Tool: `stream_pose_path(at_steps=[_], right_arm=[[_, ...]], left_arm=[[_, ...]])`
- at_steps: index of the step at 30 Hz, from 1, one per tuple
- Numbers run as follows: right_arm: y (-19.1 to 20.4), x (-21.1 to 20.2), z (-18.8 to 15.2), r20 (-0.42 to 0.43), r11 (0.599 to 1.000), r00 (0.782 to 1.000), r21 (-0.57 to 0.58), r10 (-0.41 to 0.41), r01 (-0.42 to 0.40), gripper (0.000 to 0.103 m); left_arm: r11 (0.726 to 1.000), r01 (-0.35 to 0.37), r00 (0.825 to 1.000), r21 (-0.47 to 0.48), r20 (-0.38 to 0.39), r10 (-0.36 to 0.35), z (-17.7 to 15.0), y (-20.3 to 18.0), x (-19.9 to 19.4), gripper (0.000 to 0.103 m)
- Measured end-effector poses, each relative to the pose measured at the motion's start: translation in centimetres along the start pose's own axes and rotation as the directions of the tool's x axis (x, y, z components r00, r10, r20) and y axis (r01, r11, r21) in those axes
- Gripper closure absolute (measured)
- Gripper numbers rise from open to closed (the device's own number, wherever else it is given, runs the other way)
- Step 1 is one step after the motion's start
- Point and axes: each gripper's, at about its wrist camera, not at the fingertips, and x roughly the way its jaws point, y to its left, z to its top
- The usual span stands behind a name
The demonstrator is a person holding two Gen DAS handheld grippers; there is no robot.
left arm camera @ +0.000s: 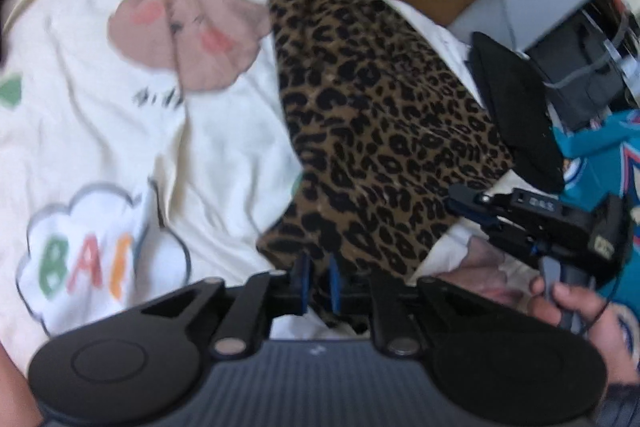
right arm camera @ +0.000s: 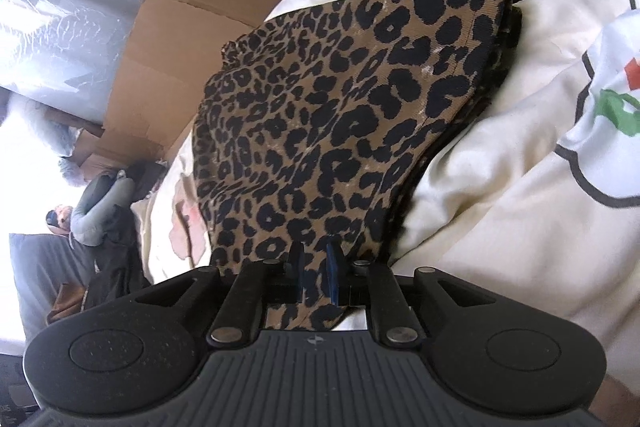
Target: Fold clothes
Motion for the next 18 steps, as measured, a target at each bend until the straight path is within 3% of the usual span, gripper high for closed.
stream_pose_path(at_steps=[2,4,10,14,16,18], right_arm=[[0.0,-0.4,-0.1,0.009,1.0,1.0,0.005,0.009,-0.009,0.071],[-0.1,-0.6,-0.2,0.013,1.0,1.0,0.011,0.015,-0.015,0.071],[-0.3,-1.0,-0.4,0.018,0.999,0.999,0.023,0.049,-0.049,0.071],[-0.4,-1.0,-0.6,0.014,0.999,0.999,0.024,0.048,-0.049,0.071],[-0.6,-1.0,-0.6,0.013,0.999,0.999,0.028,0.042,-0.042,0.071],[-0.7,-0.9,-0.7,0.012,0.999,0.999,0.034,0.038,-0.038,0.071]], left_arm=[[0.998,0.011,1.0,-0.069,-0.011,-0.012,-0.8,0.5,0.3,0.056],[0.994,0.047,0.999,-0.101,-0.017,-0.049,-1.4,0.9,0.8,0.046],[0.969,0.145,0.989,-0.198,0.014,-0.145,-1.5,1.7,2.5,0.048],[0.927,0.226,0.974,-0.301,0.09,-0.208,-1.1,2.1,1.9,0.05],[0.896,0.28,0.96,-0.345,0.107,-0.259,-0.9,2.1,1.8,0.05],[0.884,0.312,0.95,-0.349,0.111,-0.292,-0.5,1.8,2.1,0.05]])
